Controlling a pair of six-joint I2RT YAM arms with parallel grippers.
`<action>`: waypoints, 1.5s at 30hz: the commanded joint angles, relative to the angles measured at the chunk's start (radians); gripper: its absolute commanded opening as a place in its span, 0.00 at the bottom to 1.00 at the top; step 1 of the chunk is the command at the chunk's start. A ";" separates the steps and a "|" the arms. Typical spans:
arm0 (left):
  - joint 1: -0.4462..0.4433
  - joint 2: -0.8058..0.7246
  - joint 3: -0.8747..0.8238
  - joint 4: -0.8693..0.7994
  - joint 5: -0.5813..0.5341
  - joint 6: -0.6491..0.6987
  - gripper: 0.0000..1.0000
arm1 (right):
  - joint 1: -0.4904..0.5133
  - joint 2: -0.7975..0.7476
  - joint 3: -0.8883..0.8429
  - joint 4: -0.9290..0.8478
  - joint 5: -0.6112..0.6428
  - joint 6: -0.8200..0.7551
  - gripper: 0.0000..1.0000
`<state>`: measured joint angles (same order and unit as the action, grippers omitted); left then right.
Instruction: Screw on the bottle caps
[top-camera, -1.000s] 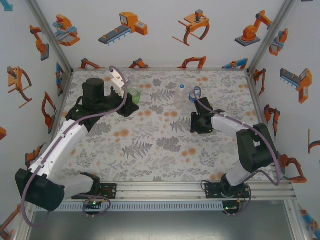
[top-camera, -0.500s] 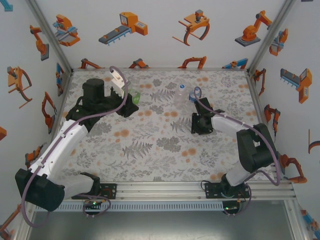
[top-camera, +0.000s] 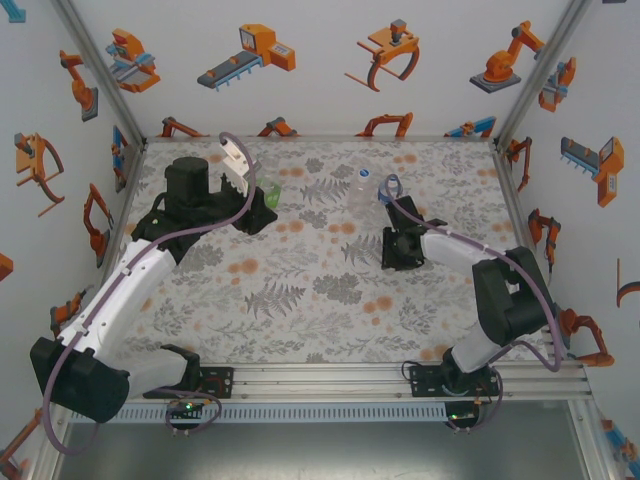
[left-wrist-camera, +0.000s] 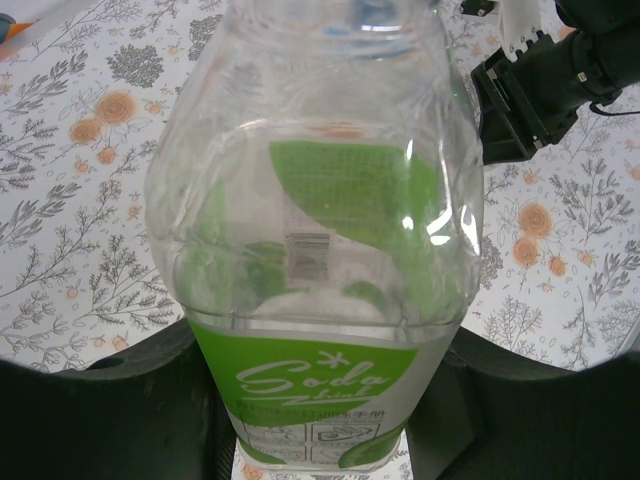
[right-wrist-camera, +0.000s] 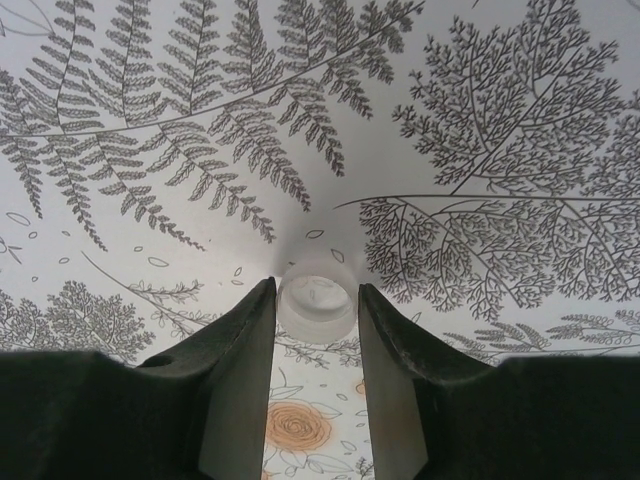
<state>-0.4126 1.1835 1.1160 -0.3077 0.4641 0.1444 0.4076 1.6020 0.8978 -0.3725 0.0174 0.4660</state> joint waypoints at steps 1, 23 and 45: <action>0.000 -0.005 0.017 0.005 0.005 0.007 0.04 | 0.036 -0.027 0.031 -0.052 0.008 0.033 0.36; 0.001 -0.010 0.018 0.000 -0.007 0.008 0.04 | 0.502 0.200 0.327 -0.221 0.079 0.082 0.36; 0.001 -0.005 0.019 -0.003 -0.010 0.007 0.05 | 0.505 0.220 0.348 -0.231 0.075 0.085 0.41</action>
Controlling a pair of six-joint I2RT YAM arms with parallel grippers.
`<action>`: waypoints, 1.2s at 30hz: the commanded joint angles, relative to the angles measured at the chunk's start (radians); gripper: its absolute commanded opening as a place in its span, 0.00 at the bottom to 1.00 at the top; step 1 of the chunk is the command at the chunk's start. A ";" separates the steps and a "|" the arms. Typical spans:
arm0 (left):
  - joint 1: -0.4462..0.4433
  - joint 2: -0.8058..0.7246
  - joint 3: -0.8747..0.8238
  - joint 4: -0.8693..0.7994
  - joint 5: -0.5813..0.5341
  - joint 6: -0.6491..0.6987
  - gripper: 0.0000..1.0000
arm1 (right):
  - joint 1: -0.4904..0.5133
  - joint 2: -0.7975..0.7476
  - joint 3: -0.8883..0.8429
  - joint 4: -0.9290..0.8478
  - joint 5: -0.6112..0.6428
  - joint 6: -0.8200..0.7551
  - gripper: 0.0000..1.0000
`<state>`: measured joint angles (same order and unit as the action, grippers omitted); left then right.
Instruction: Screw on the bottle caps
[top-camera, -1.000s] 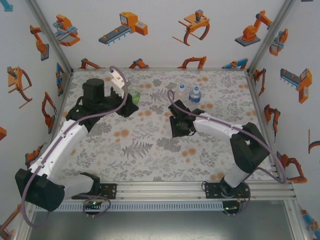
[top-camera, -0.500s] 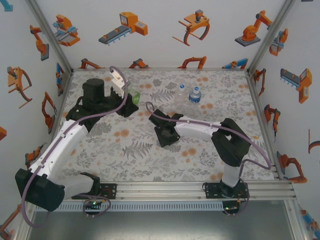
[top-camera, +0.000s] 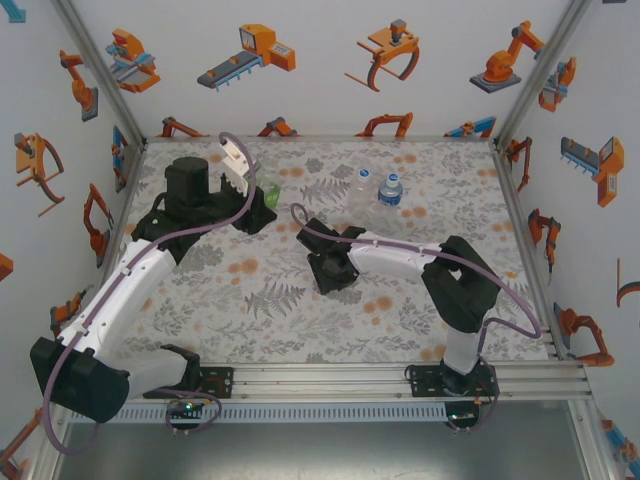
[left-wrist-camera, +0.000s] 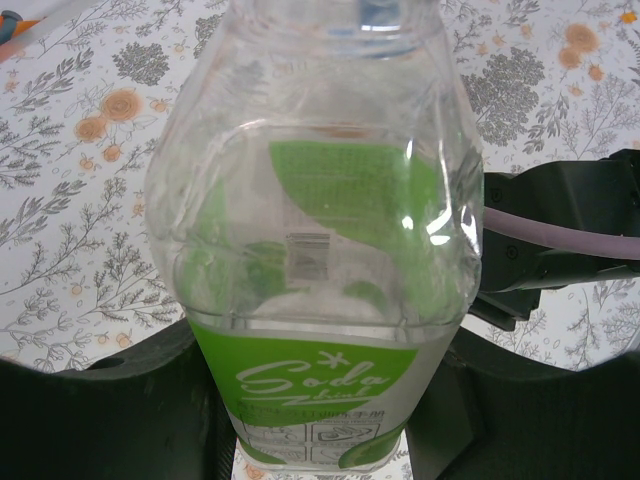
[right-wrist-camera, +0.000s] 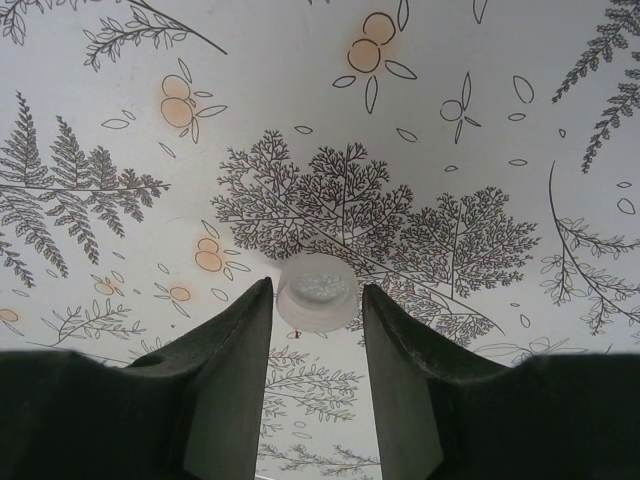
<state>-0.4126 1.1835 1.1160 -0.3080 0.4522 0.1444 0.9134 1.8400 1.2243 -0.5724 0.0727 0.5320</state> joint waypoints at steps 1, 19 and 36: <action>0.000 -0.004 0.020 -0.001 0.002 0.008 0.05 | -0.001 -0.020 0.021 -0.031 0.017 0.019 0.41; 0.000 0.002 0.020 0.001 0.002 0.003 0.05 | 0.007 -0.047 0.018 -0.039 0.009 0.027 0.41; 0.001 0.001 0.020 0.000 -0.001 0.001 0.05 | 0.016 -0.058 0.011 -0.041 0.010 0.038 0.41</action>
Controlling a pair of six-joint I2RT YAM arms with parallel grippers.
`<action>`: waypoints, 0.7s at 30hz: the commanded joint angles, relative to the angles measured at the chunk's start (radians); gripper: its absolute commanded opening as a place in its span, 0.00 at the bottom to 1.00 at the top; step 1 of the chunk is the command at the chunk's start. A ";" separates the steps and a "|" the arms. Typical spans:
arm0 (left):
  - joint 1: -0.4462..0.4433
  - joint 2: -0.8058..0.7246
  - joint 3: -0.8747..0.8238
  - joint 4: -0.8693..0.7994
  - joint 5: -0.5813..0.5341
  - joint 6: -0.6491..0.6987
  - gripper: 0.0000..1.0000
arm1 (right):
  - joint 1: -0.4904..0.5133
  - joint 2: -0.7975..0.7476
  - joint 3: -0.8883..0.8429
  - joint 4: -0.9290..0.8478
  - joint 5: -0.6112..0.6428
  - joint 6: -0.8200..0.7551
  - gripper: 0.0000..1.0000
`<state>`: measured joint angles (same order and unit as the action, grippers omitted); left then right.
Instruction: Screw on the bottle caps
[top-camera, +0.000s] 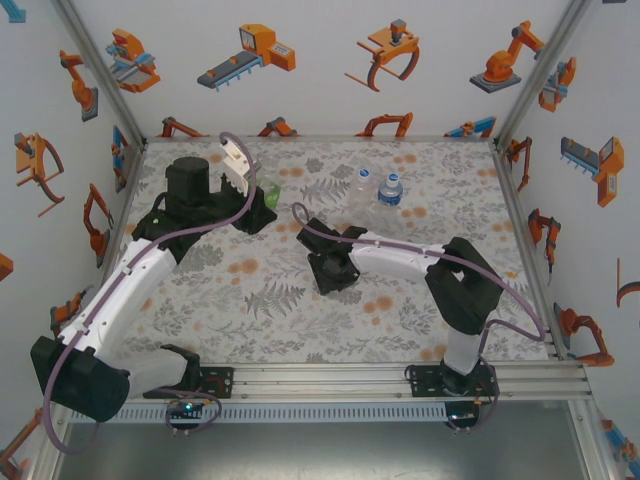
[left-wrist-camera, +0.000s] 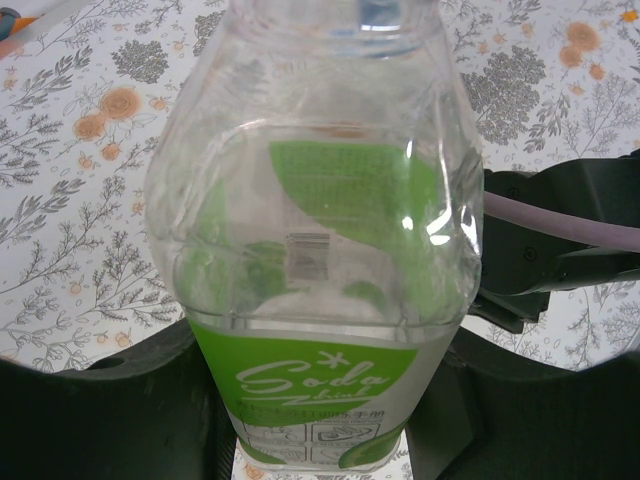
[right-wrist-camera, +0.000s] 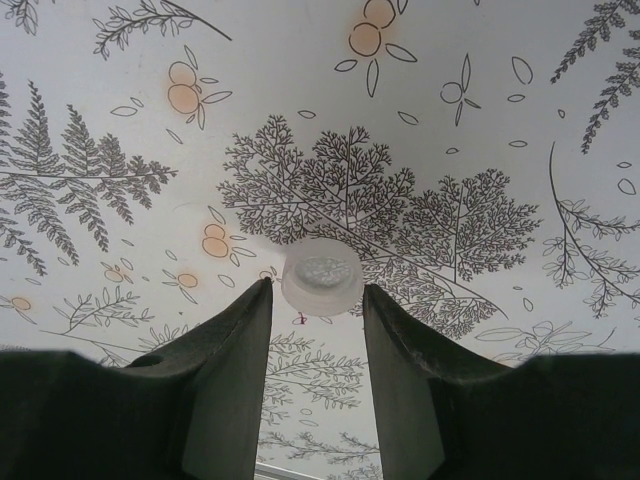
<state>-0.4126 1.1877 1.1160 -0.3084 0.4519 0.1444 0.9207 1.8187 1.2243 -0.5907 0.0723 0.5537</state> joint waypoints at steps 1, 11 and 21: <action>0.000 -0.003 0.020 0.000 -0.001 0.001 0.05 | 0.009 -0.036 0.011 -0.023 0.010 0.018 0.40; 0.000 -0.003 0.020 -0.001 -0.004 0.003 0.05 | 0.010 -0.021 0.007 -0.015 0.005 0.018 0.40; 0.001 -0.001 0.019 -0.003 -0.007 0.004 0.05 | 0.009 -0.011 0.007 -0.014 0.001 0.019 0.40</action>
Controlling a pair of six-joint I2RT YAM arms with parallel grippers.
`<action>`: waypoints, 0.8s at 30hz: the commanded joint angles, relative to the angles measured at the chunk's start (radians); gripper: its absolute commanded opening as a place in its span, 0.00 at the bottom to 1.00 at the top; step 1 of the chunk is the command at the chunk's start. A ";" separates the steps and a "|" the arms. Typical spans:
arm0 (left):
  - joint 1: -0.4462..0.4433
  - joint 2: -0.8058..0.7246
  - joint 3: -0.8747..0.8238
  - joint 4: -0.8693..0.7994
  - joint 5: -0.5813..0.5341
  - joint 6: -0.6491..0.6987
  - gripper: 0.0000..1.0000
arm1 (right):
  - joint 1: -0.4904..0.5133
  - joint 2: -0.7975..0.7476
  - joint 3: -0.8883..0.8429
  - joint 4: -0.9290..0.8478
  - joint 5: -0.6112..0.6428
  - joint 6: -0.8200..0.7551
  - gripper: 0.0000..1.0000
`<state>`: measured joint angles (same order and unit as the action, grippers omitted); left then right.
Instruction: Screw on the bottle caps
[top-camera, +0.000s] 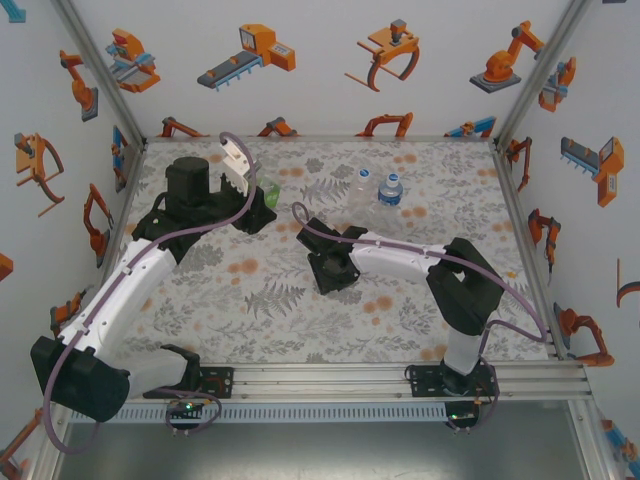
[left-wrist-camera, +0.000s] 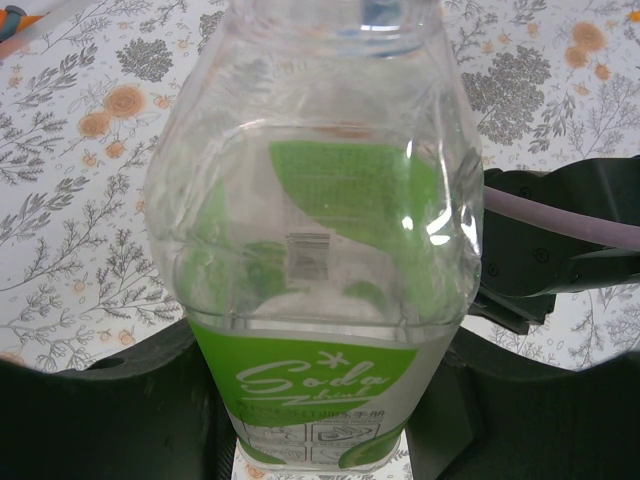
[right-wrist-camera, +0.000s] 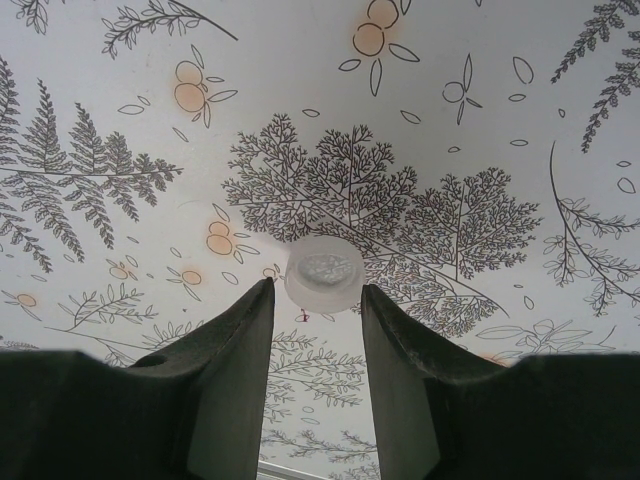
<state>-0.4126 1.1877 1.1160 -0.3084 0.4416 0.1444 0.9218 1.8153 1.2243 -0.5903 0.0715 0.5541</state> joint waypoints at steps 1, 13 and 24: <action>0.001 -0.001 0.021 -0.003 0.003 0.005 0.05 | 0.008 -0.005 0.009 -0.015 0.001 0.018 0.40; 0.001 -0.001 0.022 -0.007 0.000 0.005 0.05 | 0.008 0.010 0.016 -0.021 0.000 0.019 0.40; 0.001 -0.001 0.021 -0.007 -0.001 0.005 0.05 | 0.009 0.018 0.019 -0.027 0.001 0.018 0.41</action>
<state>-0.4126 1.1877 1.1160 -0.3115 0.4374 0.1444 0.9237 1.8214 1.2243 -0.5907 0.0689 0.5541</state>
